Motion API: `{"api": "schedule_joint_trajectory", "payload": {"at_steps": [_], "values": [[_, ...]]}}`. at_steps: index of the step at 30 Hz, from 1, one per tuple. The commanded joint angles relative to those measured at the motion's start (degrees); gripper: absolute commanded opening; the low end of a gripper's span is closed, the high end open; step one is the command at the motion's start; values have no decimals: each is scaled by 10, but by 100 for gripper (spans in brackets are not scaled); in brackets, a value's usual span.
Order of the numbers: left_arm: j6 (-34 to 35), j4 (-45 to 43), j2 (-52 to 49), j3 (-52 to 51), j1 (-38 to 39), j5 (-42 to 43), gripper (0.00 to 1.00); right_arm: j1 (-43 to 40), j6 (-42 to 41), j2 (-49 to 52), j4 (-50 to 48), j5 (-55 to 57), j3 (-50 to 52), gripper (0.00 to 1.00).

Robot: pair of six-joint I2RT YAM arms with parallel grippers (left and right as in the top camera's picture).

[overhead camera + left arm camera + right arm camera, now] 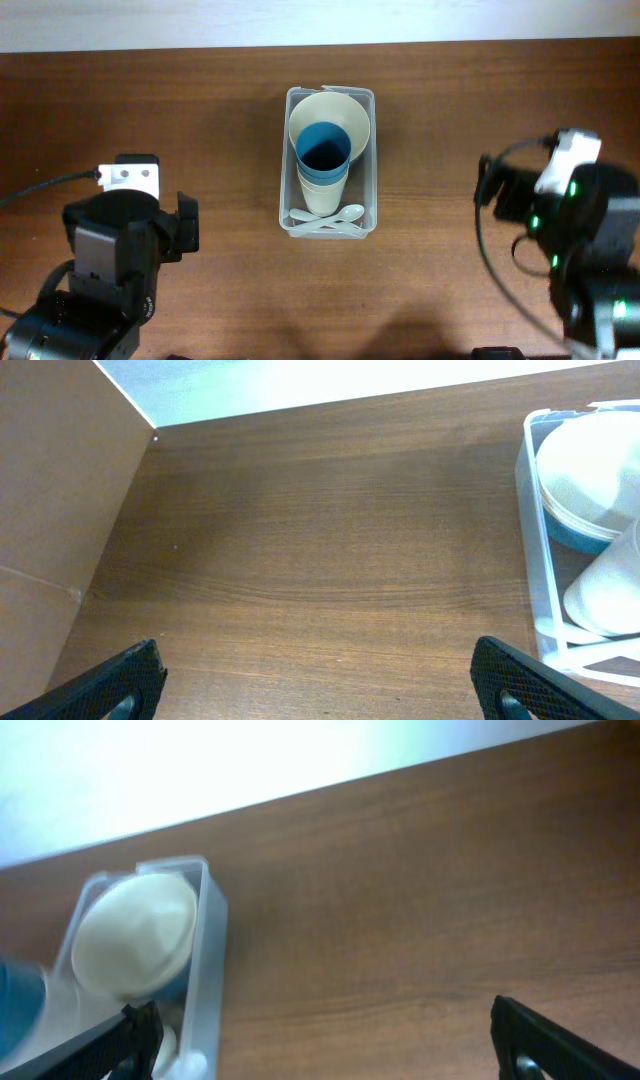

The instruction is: Pack container

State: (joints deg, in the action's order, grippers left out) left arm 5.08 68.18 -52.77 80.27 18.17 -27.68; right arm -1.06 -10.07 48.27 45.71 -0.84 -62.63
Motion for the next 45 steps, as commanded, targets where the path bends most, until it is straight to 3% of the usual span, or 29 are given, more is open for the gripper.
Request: {"api": "schedule_joint_trajectory", "payload": {"at_steps": [1,12,18,45], "values": [[7,0,0,4,-3,0,100,3,80,-86,-28,-17,84,99],[7,0,0,4,-3,0,100,3,88,-337,-31,-26,317,99],[7,0,0,4,-3,0,99,3,88,-425,-32,-33,401,99],[7,0,0,4,-3,0,100,3,88,-481,-47,-35,507,99]]}}
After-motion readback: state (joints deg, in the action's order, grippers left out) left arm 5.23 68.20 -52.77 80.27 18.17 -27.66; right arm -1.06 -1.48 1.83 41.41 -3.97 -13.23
